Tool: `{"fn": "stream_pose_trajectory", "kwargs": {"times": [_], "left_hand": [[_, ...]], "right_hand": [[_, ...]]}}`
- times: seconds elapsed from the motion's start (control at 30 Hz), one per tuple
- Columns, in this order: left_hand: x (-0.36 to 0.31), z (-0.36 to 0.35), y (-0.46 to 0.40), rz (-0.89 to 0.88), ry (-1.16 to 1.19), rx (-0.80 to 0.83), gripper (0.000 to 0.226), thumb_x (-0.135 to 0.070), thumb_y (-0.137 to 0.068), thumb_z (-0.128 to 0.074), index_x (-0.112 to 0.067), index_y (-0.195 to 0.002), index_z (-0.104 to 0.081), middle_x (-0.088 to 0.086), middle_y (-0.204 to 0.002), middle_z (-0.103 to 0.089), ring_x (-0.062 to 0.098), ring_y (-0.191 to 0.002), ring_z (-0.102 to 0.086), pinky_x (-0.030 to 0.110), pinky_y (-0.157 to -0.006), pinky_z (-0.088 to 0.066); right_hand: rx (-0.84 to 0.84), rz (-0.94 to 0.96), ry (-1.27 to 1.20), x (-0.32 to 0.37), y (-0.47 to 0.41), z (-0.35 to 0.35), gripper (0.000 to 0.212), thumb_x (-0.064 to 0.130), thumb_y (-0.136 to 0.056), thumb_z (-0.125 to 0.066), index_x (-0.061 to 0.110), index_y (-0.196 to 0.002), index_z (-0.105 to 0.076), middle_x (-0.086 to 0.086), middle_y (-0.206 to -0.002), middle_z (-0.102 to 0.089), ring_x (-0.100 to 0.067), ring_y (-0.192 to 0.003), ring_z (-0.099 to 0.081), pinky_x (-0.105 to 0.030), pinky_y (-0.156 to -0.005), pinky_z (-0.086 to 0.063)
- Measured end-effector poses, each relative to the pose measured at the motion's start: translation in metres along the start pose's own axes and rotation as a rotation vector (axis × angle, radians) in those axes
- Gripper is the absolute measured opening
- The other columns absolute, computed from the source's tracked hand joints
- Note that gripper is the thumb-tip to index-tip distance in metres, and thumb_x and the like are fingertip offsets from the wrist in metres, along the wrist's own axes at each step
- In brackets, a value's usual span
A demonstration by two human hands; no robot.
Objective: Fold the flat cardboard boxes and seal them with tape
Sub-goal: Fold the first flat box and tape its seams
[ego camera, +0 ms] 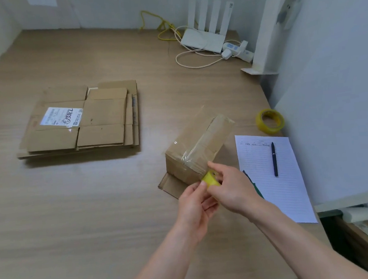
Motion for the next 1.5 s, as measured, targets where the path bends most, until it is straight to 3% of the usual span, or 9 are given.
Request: {"fn": "stream_pose_trajectory", "kwargs": {"times": [0.17,0.27,0.37,0.7,0.83,0.9,1.03,1.27,1.5], "left_hand": [[0.001,-0.012,-0.004,0.022,0.052,-0.029,0.010,-0.016,-0.098,-0.054,-0.009,-0.097,-0.060,0.015,-0.080,-0.072,0.023,-0.061,-0.068,0.030,-0.057,-0.055],[0.002,-0.013,-0.004,0.016,0.069,-0.082,0.011,-0.016,-0.098,-0.053,-0.011,-0.091,-0.060,0.011,-0.069,-0.069,0.020,-0.053,-0.064,0.026,-0.048,-0.052],[0.005,-0.015,-0.006,0.035,0.074,-0.159,0.009,-0.018,-0.097,-0.054,-0.015,-0.090,-0.058,0.005,-0.060,-0.064,0.017,-0.047,-0.060,0.023,-0.045,-0.047],[0.006,-0.018,-0.009,0.080,0.170,-0.249,0.019,-0.020,-0.095,-0.057,-0.018,-0.110,-0.069,0.005,-0.079,-0.075,0.019,-0.059,-0.070,0.029,-0.061,-0.053],[0.007,-0.020,-0.009,0.089,0.211,-0.261,0.012,-0.017,-0.093,-0.061,-0.016,-0.101,-0.070,0.005,-0.077,-0.076,0.020,-0.060,-0.072,0.034,-0.054,-0.057],[0.005,-0.020,-0.010,0.081,0.244,-0.262,0.011,-0.015,-0.093,-0.063,-0.015,-0.099,-0.071,0.007,-0.079,-0.076,0.023,-0.066,-0.072,0.041,-0.063,-0.060],[0.001,-0.021,-0.012,0.069,0.261,-0.264,0.010,-0.014,-0.089,-0.068,-0.011,-0.098,-0.073,0.010,-0.083,-0.074,0.027,-0.077,-0.069,0.055,-0.088,-0.054],[-0.001,-0.017,-0.012,0.077,0.192,-0.280,0.022,-0.010,-0.086,-0.070,-0.003,-0.107,-0.069,0.021,-0.098,-0.071,0.034,-0.086,-0.068,0.060,-0.090,-0.052],[-0.002,-0.014,-0.011,0.118,0.128,-0.297,0.018,-0.006,-0.084,-0.072,0.001,-0.100,-0.069,0.019,-0.080,-0.070,0.032,-0.073,-0.068,0.059,-0.083,-0.055]], "right_hand": [[0.061,0.009,0.065,0.001,-0.007,0.004,0.072,0.023,-0.078,-0.059,0.033,-0.147,-0.043,0.008,-0.139,-0.057,-0.015,-0.128,-0.051,-0.032,-0.104,-0.042],[0.122,0.000,0.025,-0.001,-0.011,0.004,0.076,0.020,-0.073,-0.058,0.032,-0.147,-0.043,0.007,-0.115,-0.063,-0.016,-0.115,-0.057,-0.030,-0.098,-0.046],[0.155,0.001,-0.004,-0.001,-0.016,0.006,0.081,0.024,-0.065,-0.054,0.033,-0.145,-0.046,0.016,-0.100,-0.049,-0.009,-0.099,-0.052,-0.025,-0.089,-0.044],[0.229,0.016,-0.019,-0.004,-0.022,0.009,0.084,0.047,-0.057,-0.056,0.043,-0.141,-0.047,0.019,-0.113,-0.055,-0.008,-0.117,-0.053,-0.031,-0.100,-0.044],[-0.192,-0.064,-0.236,-0.049,-0.020,0.045,0.045,0.045,-0.074,-0.062,0.033,-0.117,-0.068,0.017,-0.103,-0.067,-0.008,-0.103,-0.061,-0.029,-0.081,-0.044],[-0.301,-0.236,0.006,-0.097,-0.008,0.053,0.031,0.042,-0.084,-0.061,0.034,-0.114,-0.062,0.016,-0.095,-0.063,-0.014,-0.094,-0.059,-0.032,-0.071,-0.041],[-0.089,-0.384,0.435,-0.173,0.018,0.022,0.045,0.040,-0.084,-0.058,0.029,-0.127,-0.049,0.008,-0.099,-0.052,-0.016,-0.082,-0.056,-0.030,-0.061,-0.041],[-0.083,-0.374,0.455,-0.191,0.026,0.008,0.050,0.033,-0.082,-0.058,0.026,-0.129,-0.044,0.007,-0.093,-0.049,-0.018,-0.080,-0.054,-0.032,-0.059,-0.038],[-0.081,-0.424,0.488,-0.188,0.025,0.008,0.040,0.039,-0.083,-0.055,0.024,-0.119,-0.045,0.004,-0.094,-0.042,-0.021,-0.078,-0.053,-0.033,-0.058,-0.038]]}}
Point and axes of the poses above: each hand's wrist, its own y-axis away from the middle knuckle, its own z-axis out of the back of the hand, x = y × z, the point moved 6 cm from there along -y, towards the middle knuckle
